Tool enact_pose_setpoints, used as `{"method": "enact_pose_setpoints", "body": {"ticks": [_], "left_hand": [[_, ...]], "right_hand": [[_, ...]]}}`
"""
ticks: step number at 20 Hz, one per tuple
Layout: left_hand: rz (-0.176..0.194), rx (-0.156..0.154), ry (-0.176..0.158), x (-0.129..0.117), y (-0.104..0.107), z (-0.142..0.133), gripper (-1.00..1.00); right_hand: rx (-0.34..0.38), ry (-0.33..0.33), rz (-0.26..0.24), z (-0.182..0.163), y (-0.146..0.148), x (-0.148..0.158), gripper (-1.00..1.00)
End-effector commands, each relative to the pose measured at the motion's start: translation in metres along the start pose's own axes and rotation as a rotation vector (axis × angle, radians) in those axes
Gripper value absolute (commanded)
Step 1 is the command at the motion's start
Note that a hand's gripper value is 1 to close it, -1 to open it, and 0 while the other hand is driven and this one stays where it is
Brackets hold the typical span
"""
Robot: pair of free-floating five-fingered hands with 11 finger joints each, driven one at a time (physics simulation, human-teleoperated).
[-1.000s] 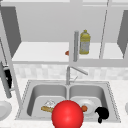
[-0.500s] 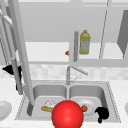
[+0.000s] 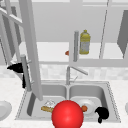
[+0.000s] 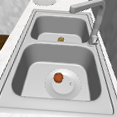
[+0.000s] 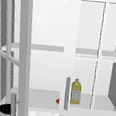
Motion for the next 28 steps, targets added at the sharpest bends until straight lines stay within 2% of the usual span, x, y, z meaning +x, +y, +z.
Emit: {"method": "enact_pose_setpoints", "body": {"ticks": [1,4,16,19,28], "left_hand": [[0.005,0.007,0.03,-0.004,-0.006,-0.028,-1.0],[0.002,0.005,0.059,-0.004,-0.006,-0.045,-1.0],[-0.01,0.008,0.213,-0.009,-0.002,-0.107,-1.0],[-0.016,0.005,0.237,-0.015,-0.001,-0.127,-1.0],[-0.029,0.013,0.384,-0.026,0.005,-0.18,-1.0]], "right_hand": [[0.0,0.0,0.0,0.0,0.0,0.0,0.0],[0.0,0.0,0.0,0.0,0.0,0.0,0.0],[0.0,0.0,0.0,0.0,0.0,0.0,0.0],[0.0,0.0,0.0,0.0,0.0,0.0,0.0],[0.0,0.0,0.0,0.0,0.0,0.0,0.0]]}}
